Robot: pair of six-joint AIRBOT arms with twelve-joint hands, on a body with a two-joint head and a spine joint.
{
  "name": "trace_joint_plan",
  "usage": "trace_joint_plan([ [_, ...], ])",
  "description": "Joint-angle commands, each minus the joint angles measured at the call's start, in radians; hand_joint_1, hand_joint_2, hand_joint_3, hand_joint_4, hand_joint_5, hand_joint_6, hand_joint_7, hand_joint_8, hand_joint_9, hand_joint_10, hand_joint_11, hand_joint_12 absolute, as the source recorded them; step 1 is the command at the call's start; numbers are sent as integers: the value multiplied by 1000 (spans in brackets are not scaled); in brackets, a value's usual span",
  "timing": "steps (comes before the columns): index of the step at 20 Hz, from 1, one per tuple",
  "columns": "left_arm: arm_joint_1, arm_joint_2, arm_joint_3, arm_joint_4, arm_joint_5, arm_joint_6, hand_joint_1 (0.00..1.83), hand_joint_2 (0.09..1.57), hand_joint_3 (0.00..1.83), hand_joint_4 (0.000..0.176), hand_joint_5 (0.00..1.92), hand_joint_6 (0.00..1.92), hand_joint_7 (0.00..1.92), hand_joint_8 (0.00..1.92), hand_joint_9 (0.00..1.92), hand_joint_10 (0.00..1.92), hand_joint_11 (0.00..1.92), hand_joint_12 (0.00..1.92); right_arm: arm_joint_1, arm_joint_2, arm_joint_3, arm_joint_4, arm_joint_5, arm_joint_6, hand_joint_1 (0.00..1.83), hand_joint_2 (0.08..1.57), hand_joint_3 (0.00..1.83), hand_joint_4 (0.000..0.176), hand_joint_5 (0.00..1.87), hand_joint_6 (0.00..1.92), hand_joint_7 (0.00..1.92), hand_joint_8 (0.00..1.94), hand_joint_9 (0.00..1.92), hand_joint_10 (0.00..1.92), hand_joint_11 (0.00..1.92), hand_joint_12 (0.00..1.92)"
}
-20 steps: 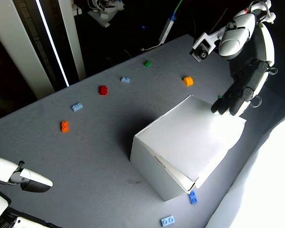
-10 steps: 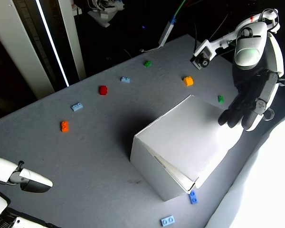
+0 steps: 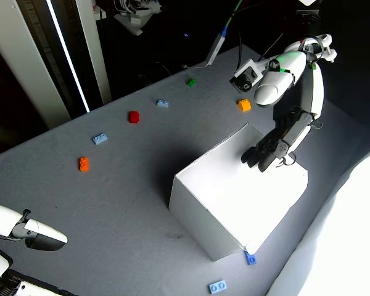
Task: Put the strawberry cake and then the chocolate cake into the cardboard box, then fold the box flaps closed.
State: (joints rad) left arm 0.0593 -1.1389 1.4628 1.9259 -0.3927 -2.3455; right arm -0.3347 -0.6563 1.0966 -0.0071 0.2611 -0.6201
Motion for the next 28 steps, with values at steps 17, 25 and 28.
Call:
trace_joint_plan([
  [17, -43, 8, 28, -48, 13, 2, 523, 1080, 2, 0, 584, 2, 701, 4, 798, 6, 216, 1304, 4, 15, 7, 14, 107, 0, 250, 1296, 2, 0, 302, 1, 365, 0, 282, 366, 0, 1234],
  [25, -115, 28, 42, -3, 16, 2, 525, 1080, 0, 0, 576, 4, 698, 4, 792, 5, 204, 1328, 4, 15, 7, 14, 107, 0, 251, 1293, 0, 0, 314, 6, 364, 0, 270, 369, 0, 1232],
  [28, -142, 43, 43, 54, 0, 2, 517, 1081, 1, 0, 566, 0, 694, 2, 788, 4, 192, 1328, 3, 15, 7, 14, 107, 0, 268, 1288, 0, 0, 313, 5, 364, 1, 266, 368, 0, 1223],
])
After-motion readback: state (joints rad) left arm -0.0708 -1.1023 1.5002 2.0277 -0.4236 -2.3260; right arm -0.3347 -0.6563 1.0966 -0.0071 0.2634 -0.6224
